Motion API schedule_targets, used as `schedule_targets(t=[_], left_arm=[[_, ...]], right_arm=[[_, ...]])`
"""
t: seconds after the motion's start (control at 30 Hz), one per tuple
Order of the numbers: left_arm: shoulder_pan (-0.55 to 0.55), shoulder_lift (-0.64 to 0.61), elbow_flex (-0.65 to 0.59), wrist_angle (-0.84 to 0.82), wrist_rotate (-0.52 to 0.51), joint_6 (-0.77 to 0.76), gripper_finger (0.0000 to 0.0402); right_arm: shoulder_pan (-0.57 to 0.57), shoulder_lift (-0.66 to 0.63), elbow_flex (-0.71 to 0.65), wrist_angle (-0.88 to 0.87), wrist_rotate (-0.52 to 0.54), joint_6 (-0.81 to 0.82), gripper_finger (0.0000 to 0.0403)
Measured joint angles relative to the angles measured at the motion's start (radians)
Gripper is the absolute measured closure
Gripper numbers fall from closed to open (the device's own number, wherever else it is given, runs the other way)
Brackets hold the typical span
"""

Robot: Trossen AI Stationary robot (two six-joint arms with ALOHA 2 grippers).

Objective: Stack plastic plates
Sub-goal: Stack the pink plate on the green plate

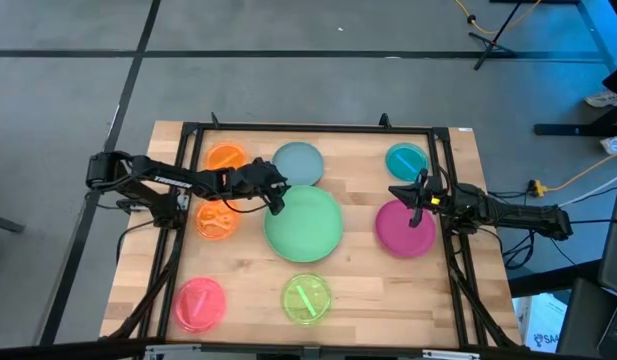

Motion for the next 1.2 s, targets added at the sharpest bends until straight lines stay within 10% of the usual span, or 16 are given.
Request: schedule_targets(t=[0.53,1.2], left_arm=[[-0.004,-0.002,0.0,0.075,0.061,0.004,0.0241],[-0.041,-0.002,0.0,0.112,0.071,0.031,0.0255]], right_arm=[[0.0,0.057,0.0,-0.01,-0.151,0.001,0.0271],[0.118,0.742,0.376,-0.228,-0.348,0.12,0.0314]])
